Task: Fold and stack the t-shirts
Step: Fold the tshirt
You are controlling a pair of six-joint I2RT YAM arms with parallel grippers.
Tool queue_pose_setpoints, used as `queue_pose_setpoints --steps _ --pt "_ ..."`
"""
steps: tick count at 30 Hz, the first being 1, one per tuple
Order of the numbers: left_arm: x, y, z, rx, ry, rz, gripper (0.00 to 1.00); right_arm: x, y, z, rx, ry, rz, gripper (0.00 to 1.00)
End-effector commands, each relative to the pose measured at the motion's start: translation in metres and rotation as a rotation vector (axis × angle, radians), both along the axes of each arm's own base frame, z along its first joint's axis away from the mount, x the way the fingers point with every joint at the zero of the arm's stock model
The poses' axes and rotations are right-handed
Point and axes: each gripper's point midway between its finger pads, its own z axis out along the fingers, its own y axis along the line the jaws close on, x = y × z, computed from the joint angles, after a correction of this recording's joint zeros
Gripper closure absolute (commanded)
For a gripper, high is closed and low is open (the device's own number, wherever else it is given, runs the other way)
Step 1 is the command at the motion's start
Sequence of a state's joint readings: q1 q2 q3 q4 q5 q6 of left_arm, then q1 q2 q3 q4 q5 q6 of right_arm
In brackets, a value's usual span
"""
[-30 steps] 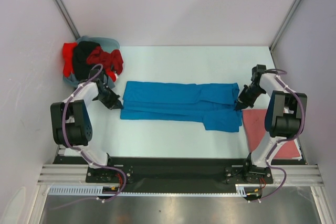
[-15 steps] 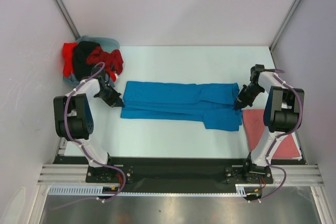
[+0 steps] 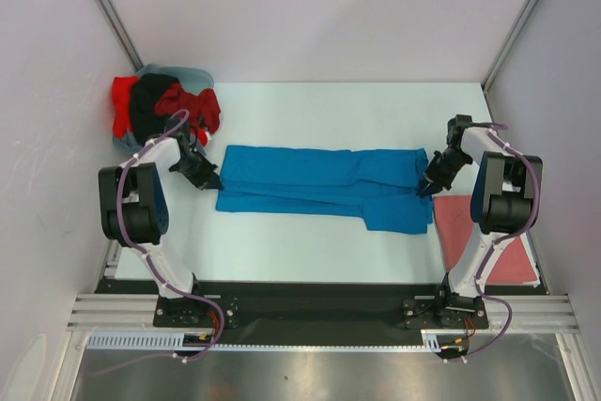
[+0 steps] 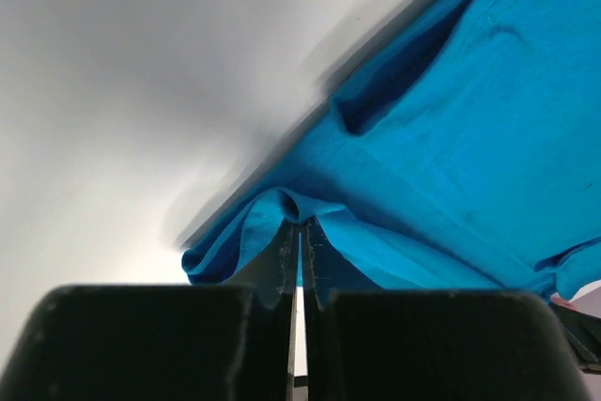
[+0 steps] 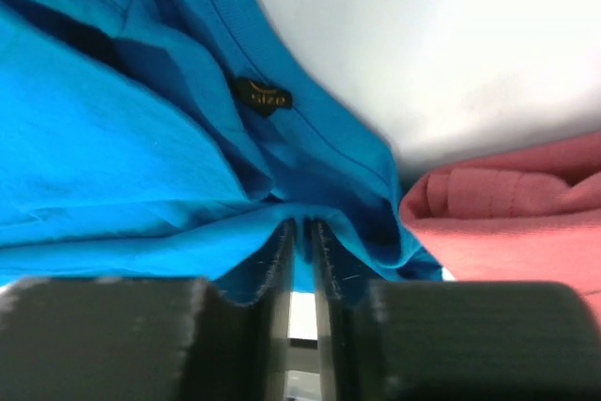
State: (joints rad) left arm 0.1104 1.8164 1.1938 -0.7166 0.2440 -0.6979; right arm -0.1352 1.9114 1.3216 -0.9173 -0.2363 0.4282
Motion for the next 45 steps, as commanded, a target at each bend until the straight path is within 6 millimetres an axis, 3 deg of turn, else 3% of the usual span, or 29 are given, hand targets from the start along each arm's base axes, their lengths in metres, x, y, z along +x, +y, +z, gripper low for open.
queue_pose_setpoints --steps 1,2,3,5,7,8,10,12,13,14,15,16,17,18,20,25,26,28,33,38,45 --pt "0.017 0.008 0.011 0.049 -0.059 -0.018 0.97 0.027 -0.007 0.009 -0.013 -0.072 0.006 0.77" --pt "0.019 0.009 0.014 0.057 -0.073 -0.021 0.92 0.031 -0.007 0.013 -0.011 -0.086 0.008 0.72" --pt "0.021 0.011 0.022 0.077 -0.098 -0.029 0.81 0.034 -0.006 0.018 -0.004 -0.091 0.016 0.64" --pt "0.025 0.014 0.036 0.101 -0.143 -0.044 0.65 0.048 -0.009 0.041 -0.016 -0.140 0.026 0.57" --pt "0.026 0.016 0.058 0.143 -0.216 -0.079 0.62 0.045 -0.011 0.063 -0.034 -0.156 0.029 0.50" --pt "0.025 0.015 0.065 0.153 -0.239 -0.094 0.57 0.050 -0.011 0.087 -0.052 -0.220 0.035 0.48" --pt "0.021 0.008 0.084 0.153 -0.302 -0.143 0.54 0.050 -0.006 0.106 -0.090 -0.265 0.072 0.44" --pt "0.018 -0.007 0.088 0.118 -0.352 -0.213 0.54 0.051 0.024 0.120 -0.092 -0.310 0.163 0.43" --pt "0.015 -0.021 0.091 0.094 -0.372 -0.256 0.57 0.049 0.035 0.120 -0.083 -0.312 0.190 0.44" --pt "0.010 -0.032 0.089 0.066 -0.372 -0.287 0.60 0.055 0.057 0.119 -0.066 -0.352 0.245 0.44" --pt "0.010 -0.035 0.088 0.060 -0.380 -0.308 0.62 0.044 0.094 0.109 -0.025 -0.340 0.336 0.44" --pt "0.003 -0.061 0.081 0.034 -0.374 -0.384 0.64 0.042 0.109 0.105 -0.010 -0.341 0.365 0.45" --pt "-0.001 -0.070 0.078 0.015 -0.364 -0.411 0.68 0.044 0.128 0.101 0.003 -0.370 0.407 0.48" --pt "-0.004 -0.076 0.074 0.004 -0.352 -0.421 0.70 0.033 0.155 0.095 0.012 -0.367 0.477 0.57" --pt "-0.011 -0.091 0.062 -0.026 -0.331 -0.456 0.76 0.029 0.180 0.088 0.002 -0.395 0.554 0.73" --pt "-0.016 -0.096 0.035 -0.042 -0.266 -0.481 0.86 -0.008 0.232 0.061 -0.014 -0.407 0.748 0.91" --pt "-0.018 -0.096 0.029 -0.047 -0.244 -0.475 0.88 -0.011 0.239 0.058 -0.014 -0.420 0.770 1.00" --pt "-0.021 -0.096 0.023 -0.047 -0.227 -0.472 0.89 -0.025 0.248 0.042 -0.029 -0.397 0.813 1.00" --pt "-0.026 -0.093 0.012 -0.041 -0.195 -0.484 0.92 -0.034 0.264 0.025 -0.019 -0.394 0.852 1.00" --pt "-0.027 -0.089 0.002 -0.021 -0.166 -0.492 0.94 -0.036 0.279 0.012 -0.029 -0.403 0.889 1.00" --pt "-0.023 -0.085 -0.008 0.007 -0.141 -0.499 0.96 -0.028 0.281 -0.004 -0.072 -0.412 0.887 1.00"
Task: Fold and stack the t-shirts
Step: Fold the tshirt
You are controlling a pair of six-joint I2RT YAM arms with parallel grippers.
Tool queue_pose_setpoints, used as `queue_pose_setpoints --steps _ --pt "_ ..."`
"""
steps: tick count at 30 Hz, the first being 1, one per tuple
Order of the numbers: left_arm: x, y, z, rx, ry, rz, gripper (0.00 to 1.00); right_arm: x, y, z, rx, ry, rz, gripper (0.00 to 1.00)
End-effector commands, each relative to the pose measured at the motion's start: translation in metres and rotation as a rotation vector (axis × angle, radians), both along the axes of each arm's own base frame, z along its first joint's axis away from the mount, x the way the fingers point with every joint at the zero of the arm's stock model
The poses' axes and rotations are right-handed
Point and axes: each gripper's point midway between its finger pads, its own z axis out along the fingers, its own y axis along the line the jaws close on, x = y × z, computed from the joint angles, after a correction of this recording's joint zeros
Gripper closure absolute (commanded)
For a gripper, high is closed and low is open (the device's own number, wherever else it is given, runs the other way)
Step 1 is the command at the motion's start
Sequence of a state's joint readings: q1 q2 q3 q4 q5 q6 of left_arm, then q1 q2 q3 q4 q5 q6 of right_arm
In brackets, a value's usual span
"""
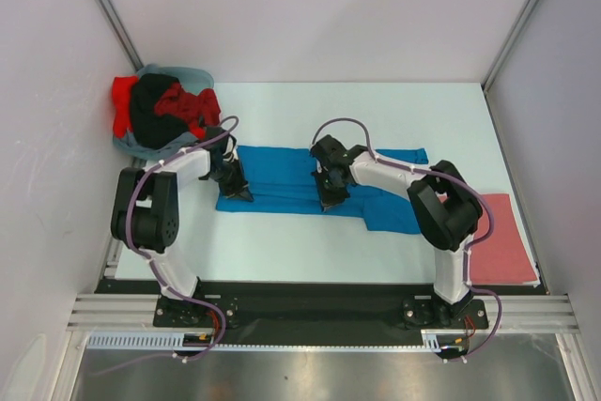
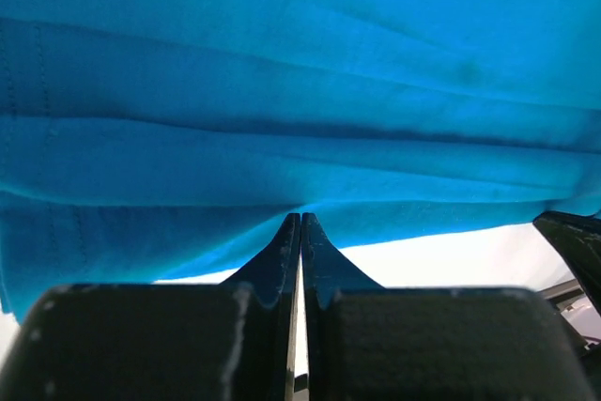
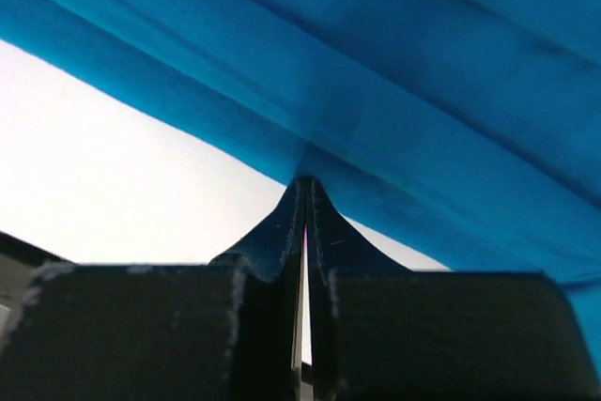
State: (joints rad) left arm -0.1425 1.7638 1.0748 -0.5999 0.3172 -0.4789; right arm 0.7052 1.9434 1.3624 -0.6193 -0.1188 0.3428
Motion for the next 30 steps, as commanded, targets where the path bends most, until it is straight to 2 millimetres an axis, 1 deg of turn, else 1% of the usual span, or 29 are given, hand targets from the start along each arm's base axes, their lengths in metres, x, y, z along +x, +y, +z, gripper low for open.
queue_pose_setpoints --steps 1,4,6,11,14,19,22,24,27,28,30 --pt "0.009 0.004 0.001 0.020 -0.031 -0.022 0.96 0.016 0.005 -0.003 -0.011 -0.063 0.000 1.00" --pt "0.010 0.004 0.001 0.023 -0.034 -0.020 0.96 0.023 0.006 -0.006 -0.020 -0.071 -0.004 1.00" --pt "0.010 0.006 -0.002 0.034 -0.025 -0.020 0.96 0.026 0.007 -0.008 -0.024 -0.074 -0.008 1.00" --pt "0.013 0.008 -0.006 0.047 -0.018 -0.021 0.97 0.045 0.001 -0.007 -0.038 -0.089 -0.032 1.00" --pt "0.015 0.010 -0.010 0.060 -0.005 -0.023 0.98 0.055 0.001 -0.008 -0.031 -0.089 -0.040 1.00" --pt "0.018 0.013 -0.011 0.079 0.004 -0.021 0.99 0.064 0.006 -0.006 -0.018 -0.090 -0.031 1.00" --pt "0.019 0.017 -0.013 0.092 0.015 -0.019 0.99 0.064 0.004 -0.006 -0.019 -0.073 -0.030 1.00" --pt "0.021 0.020 -0.013 0.101 0.019 -0.016 0.99 0.062 -0.002 -0.004 -0.018 -0.061 -0.039 1.00" --pt "0.025 0.024 -0.009 0.126 0.005 -0.027 1.00 0.056 -0.011 -0.007 -0.014 -0.034 -0.039 1.00" --pt "0.027 0.025 -0.008 0.132 -0.002 -0.034 1.00 0.054 -0.015 -0.006 -0.009 -0.020 -0.042 1.00" --pt "0.027 0.026 -0.001 0.144 -0.010 -0.046 1.00 0.050 -0.016 0.000 0.008 -0.012 -0.043 1.00"
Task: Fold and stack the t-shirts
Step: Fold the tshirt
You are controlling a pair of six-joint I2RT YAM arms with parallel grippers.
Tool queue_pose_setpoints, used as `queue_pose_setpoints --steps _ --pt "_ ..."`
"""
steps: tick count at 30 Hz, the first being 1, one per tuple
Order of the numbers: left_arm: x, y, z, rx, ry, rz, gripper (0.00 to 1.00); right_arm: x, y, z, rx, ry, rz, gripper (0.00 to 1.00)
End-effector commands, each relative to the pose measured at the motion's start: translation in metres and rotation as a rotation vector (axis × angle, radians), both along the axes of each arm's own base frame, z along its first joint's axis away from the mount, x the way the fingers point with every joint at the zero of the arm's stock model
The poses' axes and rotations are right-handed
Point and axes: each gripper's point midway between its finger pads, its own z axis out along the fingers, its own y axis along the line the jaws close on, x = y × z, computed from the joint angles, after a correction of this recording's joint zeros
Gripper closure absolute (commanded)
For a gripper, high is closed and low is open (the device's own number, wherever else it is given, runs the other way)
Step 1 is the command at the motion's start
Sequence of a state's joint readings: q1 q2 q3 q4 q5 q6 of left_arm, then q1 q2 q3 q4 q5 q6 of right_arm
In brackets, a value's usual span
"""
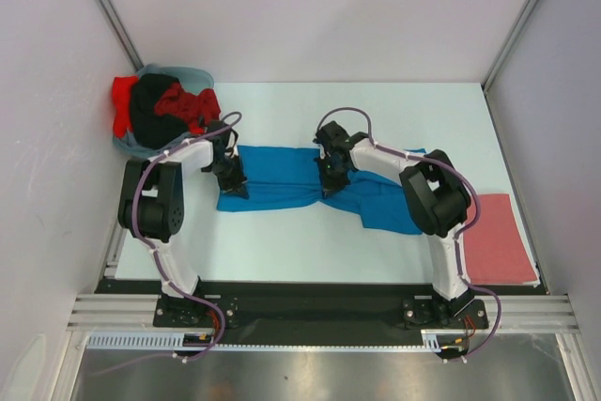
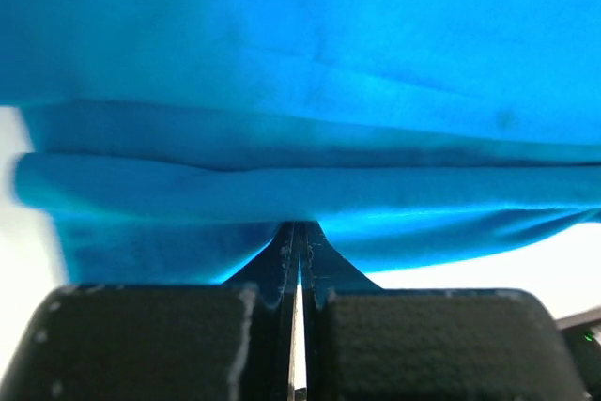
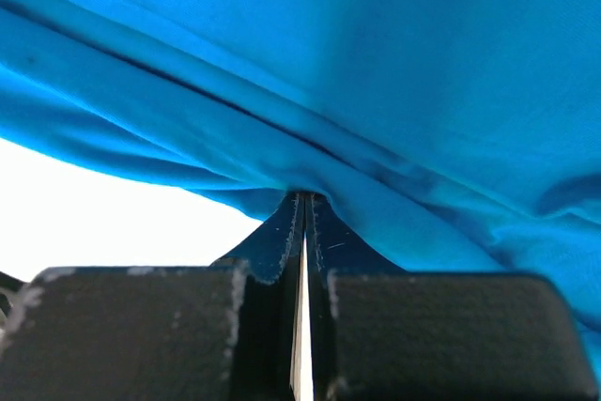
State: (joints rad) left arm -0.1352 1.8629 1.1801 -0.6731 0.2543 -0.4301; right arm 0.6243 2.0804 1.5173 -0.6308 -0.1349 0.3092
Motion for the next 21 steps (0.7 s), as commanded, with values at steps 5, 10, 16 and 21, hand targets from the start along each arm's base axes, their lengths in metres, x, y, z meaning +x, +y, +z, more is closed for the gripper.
queue_pose_setpoints --steps 5,10,16,21 --pt "0.022 0.013 0.026 0.084 -0.100 -0.064 0.97 -0.007 -0.019 0.023 0.014 -0.010 -0.003 0.96" --pt "0.018 0.012 0.020 0.082 -0.074 -0.063 0.98 -0.008 -0.036 0.014 -0.022 0.001 -0.033 0.95" --pt "0.021 0.010 0.020 0.074 -0.072 -0.063 0.98 0.013 -0.045 0.015 -0.030 -0.038 -0.066 0.95" --pt "0.025 0.007 0.024 0.062 -0.084 -0.064 0.98 0.028 -0.045 0.018 -0.036 -0.053 -0.078 0.95"
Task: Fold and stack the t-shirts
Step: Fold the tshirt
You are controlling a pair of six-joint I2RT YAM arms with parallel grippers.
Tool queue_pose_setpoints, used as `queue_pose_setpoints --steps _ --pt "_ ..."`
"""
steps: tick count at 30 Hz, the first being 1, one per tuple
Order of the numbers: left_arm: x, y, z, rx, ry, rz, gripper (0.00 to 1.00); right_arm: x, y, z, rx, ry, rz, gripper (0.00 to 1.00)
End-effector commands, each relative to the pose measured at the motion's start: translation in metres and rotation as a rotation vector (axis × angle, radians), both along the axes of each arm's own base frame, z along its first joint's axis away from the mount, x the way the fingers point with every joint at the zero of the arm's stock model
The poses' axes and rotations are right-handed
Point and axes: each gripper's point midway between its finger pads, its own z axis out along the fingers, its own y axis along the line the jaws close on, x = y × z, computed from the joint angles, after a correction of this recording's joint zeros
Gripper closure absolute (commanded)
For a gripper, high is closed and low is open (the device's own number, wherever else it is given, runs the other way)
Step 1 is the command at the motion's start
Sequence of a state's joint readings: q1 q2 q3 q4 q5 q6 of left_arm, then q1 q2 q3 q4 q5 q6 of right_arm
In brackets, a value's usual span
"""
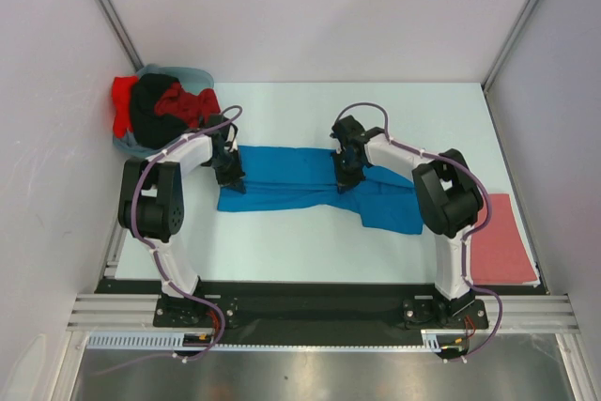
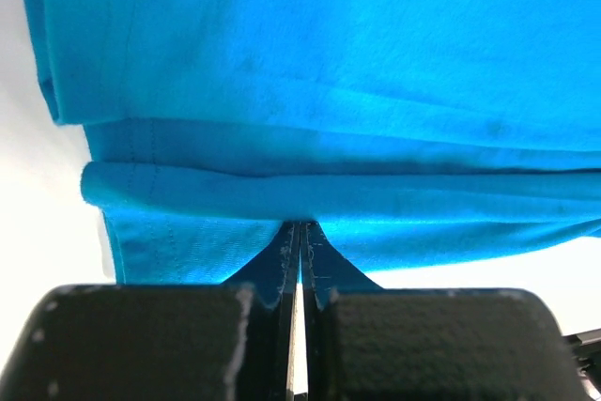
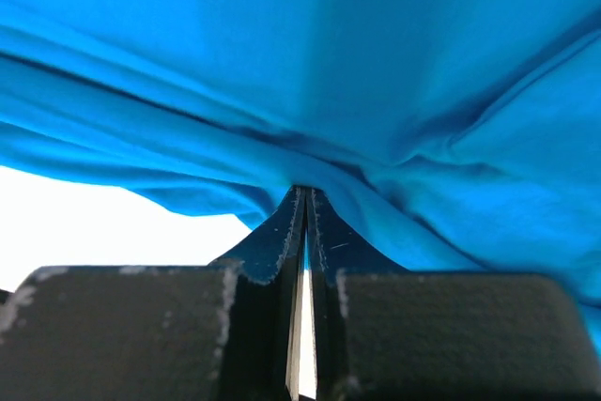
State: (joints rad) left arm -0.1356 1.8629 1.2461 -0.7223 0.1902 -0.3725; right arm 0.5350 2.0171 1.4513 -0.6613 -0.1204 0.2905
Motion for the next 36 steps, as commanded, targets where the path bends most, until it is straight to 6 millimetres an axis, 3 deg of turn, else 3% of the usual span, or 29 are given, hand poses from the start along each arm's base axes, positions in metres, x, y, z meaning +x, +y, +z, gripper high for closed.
queue_pose_setpoints --steps 1,9,15,18,19,22,25,26,31,36 --pt "0.014 -0.005 0.012 -0.009 -0.044 -0.025 0.97 0.024 0.000 0.013 -0.006 -0.070 -0.005 0.95" --pt "0.013 -0.008 0.011 -0.016 -0.040 -0.033 0.98 0.037 -0.006 0.007 -0.042 -0.070 -0.003 0.95" --pt "0.012 -0.009 0.014 -0.018 -0.046 -0.034 0.96 0.023 -0.006 0.041 -0.008 -0.082 0.003 0.94" --pt "0.009 -0.008 0.010 -0.013 -0.032 -0.032 0.96 0.010 -0.005 0.052 0.004 -0.095 0.018 0.88" --pt "0.008 -0.007 0.008 -0.010 -0.029 -0.031 0.95 0.004 -0.008 0.049 -0.007 -0.085 0.019 0.82" --pt "0.006 -0.007 0.005 -0.007 -0.019 -0.031 0.95 -0.013 -0.012 0.041 -0.015 -0.056 0.040 0.82" --pt "0.004 -0.006 0.002 -0.002 -0.008 -0.025 0.95 -0.022 -0.009 0.035 0.012 -0.043 0.051 1.00" --pt "0.002 -0.006 0.002 -0.004 -0.003 -0.025 0.95 -0.027 -0.010 0.029 0.008 -0.030 0.056 1.00" --pt "-0.004 -0.004 -0.008 0.010 0.032 -0.016 0.95 -0.027 -0.010 0.017 0.005 -0.033 0.059 1.00" --pt "-0.006 -0.001 -0.013 0.023 0.046 -0.012 0.95 -0.032 -0.021 -0.012 -0.041 0.009 0.053 1.00"
